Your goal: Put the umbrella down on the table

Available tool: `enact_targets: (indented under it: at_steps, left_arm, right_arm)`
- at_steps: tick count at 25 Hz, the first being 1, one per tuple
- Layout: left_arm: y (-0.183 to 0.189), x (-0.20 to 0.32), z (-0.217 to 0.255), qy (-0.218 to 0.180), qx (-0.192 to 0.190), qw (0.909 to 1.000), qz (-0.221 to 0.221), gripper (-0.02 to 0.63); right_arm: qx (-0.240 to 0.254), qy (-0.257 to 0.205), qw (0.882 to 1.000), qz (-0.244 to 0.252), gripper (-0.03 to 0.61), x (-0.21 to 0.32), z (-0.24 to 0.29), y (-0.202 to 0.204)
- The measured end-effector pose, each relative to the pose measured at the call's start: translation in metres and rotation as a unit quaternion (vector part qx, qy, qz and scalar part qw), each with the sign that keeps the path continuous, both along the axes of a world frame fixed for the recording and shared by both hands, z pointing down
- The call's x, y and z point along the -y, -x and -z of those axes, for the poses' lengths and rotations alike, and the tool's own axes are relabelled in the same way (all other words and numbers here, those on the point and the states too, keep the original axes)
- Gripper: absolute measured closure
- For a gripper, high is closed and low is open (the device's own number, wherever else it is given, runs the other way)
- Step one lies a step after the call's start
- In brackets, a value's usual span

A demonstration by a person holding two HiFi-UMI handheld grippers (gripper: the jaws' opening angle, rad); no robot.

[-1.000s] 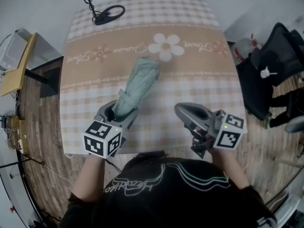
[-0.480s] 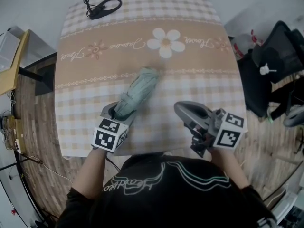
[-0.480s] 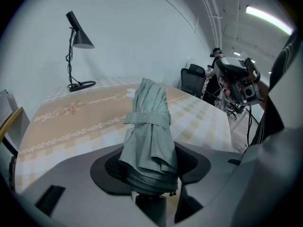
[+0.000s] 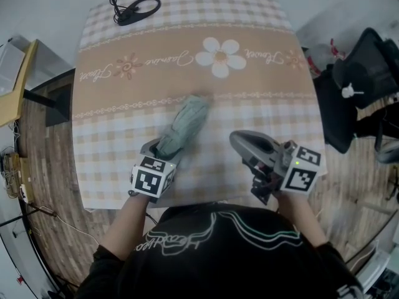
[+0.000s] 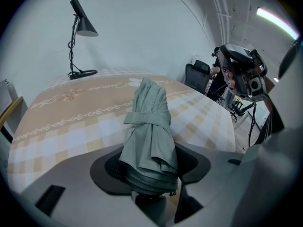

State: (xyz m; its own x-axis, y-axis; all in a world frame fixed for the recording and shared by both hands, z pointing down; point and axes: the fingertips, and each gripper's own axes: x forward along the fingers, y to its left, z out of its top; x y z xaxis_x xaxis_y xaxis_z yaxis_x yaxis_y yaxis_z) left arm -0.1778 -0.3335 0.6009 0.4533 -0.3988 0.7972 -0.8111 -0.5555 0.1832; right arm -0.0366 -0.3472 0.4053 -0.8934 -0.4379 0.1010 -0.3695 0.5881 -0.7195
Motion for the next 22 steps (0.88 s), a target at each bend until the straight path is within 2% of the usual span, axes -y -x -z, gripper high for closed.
enact_targets:
  at_steps: [6,9,16,19,22]
  left_arm:
    - [-0.003,-0.003,-0.005,0.040,0.006,0.9992,-0.004,0.365]
    - [-0.004,-0.005,-0.008,0.048,0.011,0.9988,-0.005,0.354]
    - [-0.005,-0.011,-0.006,0.050,0.012,0.9985,-0.021,0.322]
    - [-0.005,-0.012,0.008,0.040,-0.007,0.9990,-0.020,0.296]
    - [0.002,-0.011,0.027,0.021,-0.028,0.9994,0.000,0.296]
  right_arm:
    - [0.004,0.002,1.000,0.002,0.566,0.003,0.002,0.005]
    - [0.003,0.004,1.000,0.005,0.566,0.004,0.001,0.008]
    - [0.004,0.005,1.000,0.028,0.566,-0.002,0.002,0.021]
    - [0.001,0.004,0.999,0.037,0.566,-0.008,0.006,0.019]
    - [0.000,-0.001,0.999,0.042,0.566,-0.016,0.011,0.015]
